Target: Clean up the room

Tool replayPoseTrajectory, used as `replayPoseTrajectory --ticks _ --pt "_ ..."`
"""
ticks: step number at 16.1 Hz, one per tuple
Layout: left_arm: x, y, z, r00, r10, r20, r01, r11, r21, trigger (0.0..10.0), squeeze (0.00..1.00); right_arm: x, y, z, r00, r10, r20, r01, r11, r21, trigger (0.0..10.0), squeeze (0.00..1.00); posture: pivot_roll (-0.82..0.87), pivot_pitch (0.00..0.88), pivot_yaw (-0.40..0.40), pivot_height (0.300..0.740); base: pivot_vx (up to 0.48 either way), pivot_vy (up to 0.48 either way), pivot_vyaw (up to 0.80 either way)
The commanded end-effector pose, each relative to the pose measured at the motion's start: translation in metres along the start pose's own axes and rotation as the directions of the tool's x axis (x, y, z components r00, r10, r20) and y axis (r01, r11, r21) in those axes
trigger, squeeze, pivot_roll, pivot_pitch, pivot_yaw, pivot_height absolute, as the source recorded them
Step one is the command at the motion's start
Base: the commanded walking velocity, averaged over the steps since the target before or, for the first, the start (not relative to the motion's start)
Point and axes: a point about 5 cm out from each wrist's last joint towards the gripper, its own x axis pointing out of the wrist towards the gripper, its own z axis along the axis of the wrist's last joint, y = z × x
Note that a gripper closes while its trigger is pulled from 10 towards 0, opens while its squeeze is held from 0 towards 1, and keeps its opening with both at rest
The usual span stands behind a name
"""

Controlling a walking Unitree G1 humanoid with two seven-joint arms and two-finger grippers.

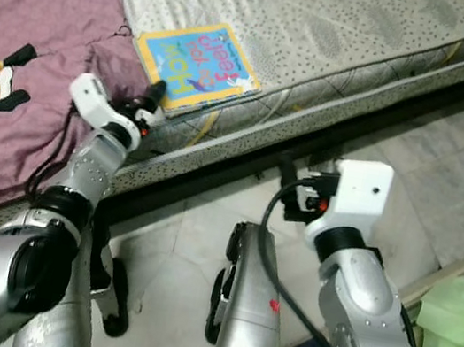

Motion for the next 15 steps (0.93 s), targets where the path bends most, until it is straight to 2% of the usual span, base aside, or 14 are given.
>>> replayPoseTrajectory --ticks 1,3,5,6,7,15 --pt "0.000 -0.006 -0.021 0.994 -0.033 -0.103 0.032 0.999 -0.007 10.0 0.00 -0.005 0.003 0.001 1.000 0.015 -0.007 -0.015 1.000 0.004 10.0 0.00 -0.22 0.380 -0.065 0.529 0.000 0.000 0.00" --pt "0.001 -0.013 -0.031 0.985 -0.068 -0.157 0.059 0.996 -0.061 10.0 0.00 -0.006 0.003 0.001 1.000 0.019 -0.014 -0.019 1.000 0.002 10.0 0.00 -0.23 0.378 -0.064 0.529 0.000 0.000 0.00" --pt "0.003 -0.018 -0.032 0.981 -0.094 -0.170 0.084 0.994 -0.068 10.0 0.00 -0.007 0.002 0.001 1.000 0.016 -0.017 -0.016 1.000 -0.001 10.0 0.00 -0.23 0.376 -0.062 0.529 0.000 0.000 0.00" --pt "0.004 -0.020 -0.032 0.981 -0.098 -0.169 0.088 0.994 -0.066 3.9 0.00 -0.006 0.002 0.001 1.000 0.013 -0.018 -0.013 1.000 -0.003 10.0 0.00 -0.22 0.372 -0.060 0.529 0.000 0.000 0.00" --pt "0.005 -0.019 -0.029 0.984 -0.094 -0.151 0.080 0.992 -0.097 0.0 0.00 -0.005 0.001 0.001 1.000 0.006 -0.014 -0.006 1.000 -0.007 10.0 0.00 -0.22 0.366 -0.058 0.529 0.000 0.000 0.00" --pt "0.006 -0.011 -0.015 0.991 -0.071 -0.112 0.058 0.992 -0.116 0.0 0.00 -0.001 -0.003 0.001 1.000 -0.011 -0.001 0.011 1.000 -0.024 10.0 0.00 -0.22 0.347 -0.056 0.529 0.000 0.000 0.00"
